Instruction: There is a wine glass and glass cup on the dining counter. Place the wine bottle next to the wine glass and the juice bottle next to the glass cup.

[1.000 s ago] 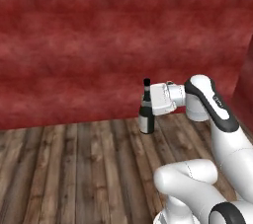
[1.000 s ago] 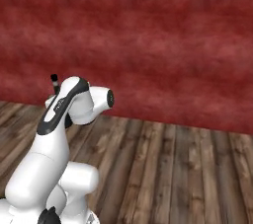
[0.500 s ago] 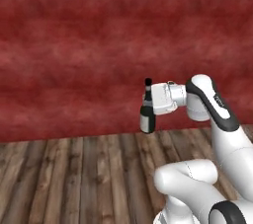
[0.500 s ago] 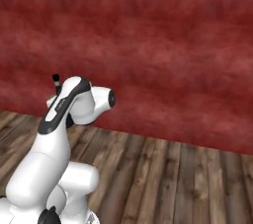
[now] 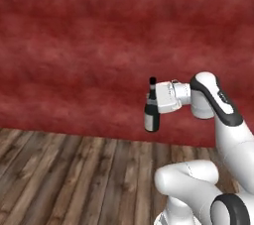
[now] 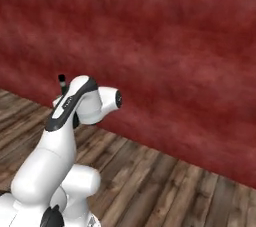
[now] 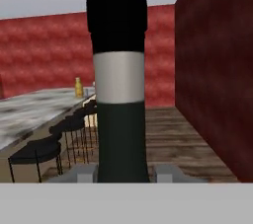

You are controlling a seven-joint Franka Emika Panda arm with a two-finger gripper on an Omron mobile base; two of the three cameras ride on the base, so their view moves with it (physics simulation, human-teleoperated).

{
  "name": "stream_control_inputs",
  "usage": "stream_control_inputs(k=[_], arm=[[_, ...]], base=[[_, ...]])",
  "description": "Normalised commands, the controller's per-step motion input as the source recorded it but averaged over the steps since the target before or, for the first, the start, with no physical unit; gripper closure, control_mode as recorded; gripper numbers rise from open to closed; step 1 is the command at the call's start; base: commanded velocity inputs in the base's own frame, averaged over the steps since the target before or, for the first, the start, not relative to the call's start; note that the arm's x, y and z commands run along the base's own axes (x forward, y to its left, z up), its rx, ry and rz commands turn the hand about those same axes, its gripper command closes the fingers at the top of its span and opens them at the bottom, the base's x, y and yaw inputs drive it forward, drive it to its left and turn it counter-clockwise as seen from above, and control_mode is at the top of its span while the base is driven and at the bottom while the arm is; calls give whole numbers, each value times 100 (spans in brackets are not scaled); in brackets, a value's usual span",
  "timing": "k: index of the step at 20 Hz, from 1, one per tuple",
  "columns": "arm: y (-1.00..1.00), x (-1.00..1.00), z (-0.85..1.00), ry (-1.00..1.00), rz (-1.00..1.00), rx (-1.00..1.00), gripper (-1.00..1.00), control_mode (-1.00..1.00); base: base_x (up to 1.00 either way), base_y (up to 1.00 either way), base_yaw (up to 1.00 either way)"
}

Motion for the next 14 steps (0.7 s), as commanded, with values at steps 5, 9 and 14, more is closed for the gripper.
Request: stream_control_inputs(k=[5,9,14], arm=[[0,0,0,0,0,0,100,100],[0,0,0,0,0,0,100,100],[0,0,0,0,0,0,100,100]], base=[[45,0,51],[48,0,49],[50,0,48]])
